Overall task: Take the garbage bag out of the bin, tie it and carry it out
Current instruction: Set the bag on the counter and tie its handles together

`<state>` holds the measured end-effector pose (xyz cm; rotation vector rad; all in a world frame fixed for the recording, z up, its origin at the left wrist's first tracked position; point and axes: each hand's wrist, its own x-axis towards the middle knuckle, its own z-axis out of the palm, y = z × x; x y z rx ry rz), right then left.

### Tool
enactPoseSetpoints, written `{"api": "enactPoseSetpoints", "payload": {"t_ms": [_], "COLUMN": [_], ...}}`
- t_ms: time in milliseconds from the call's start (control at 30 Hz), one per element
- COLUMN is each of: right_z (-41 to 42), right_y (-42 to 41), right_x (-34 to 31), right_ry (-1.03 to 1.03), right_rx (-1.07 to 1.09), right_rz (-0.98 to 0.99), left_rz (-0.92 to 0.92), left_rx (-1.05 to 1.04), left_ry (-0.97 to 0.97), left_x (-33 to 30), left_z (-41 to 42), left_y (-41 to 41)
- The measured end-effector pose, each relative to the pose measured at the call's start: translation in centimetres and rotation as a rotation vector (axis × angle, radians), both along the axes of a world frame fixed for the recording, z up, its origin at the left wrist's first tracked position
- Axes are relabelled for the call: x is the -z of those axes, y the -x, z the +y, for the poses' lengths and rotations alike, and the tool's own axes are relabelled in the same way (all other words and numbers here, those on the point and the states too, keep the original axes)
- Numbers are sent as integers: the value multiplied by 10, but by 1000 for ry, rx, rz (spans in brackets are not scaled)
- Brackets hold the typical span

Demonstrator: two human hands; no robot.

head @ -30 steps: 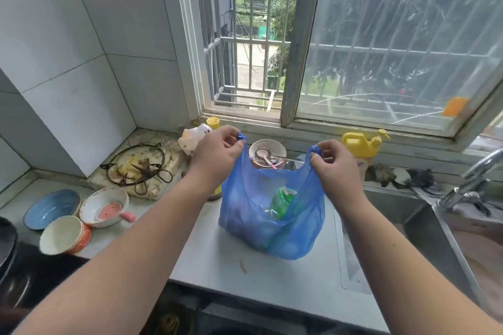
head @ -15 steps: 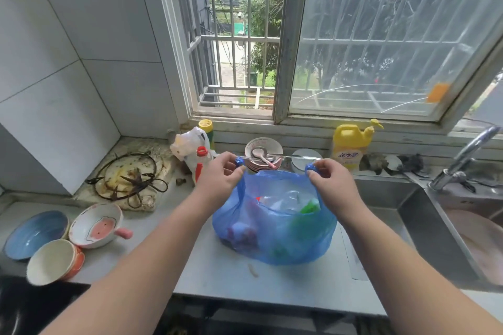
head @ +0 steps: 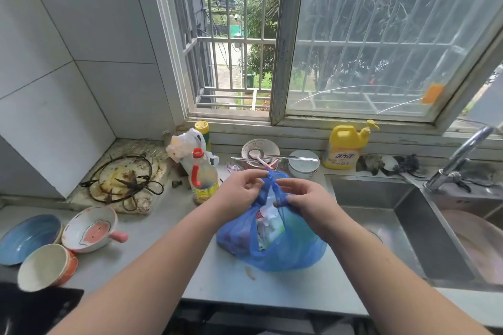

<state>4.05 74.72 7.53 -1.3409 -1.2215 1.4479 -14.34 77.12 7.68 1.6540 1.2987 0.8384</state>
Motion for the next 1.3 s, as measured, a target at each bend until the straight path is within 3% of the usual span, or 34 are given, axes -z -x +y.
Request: {"api": "enactPoseSetpoints", "payload": {"t_ms": [267,500,700,900,1100,1300], "right_z": [-3,-12,-8,-6,1,9], "right_y": [-5,-18,-10,2,-18,-54], "right_x": [11,9,7,20,40,69], "right_ry": [27,48,-11,-127,-199,-10], "right_rx": [-66,-194,-135,-5,135,270], "right_rz": [-36,55,-89,-251,-558,-825], "left_rz": [80,176,287,247,195,197], "left_rx": [54,23,-15,-37,-151,-349], "left_ry": [-101,-219,-300,-267,-227,-10], "left_x": [8,15,16,28,48,83], "left_z": [-6,-3,-1,2,0,-1], "left_y": [-13,-22,-29,-22,-13,2]}}
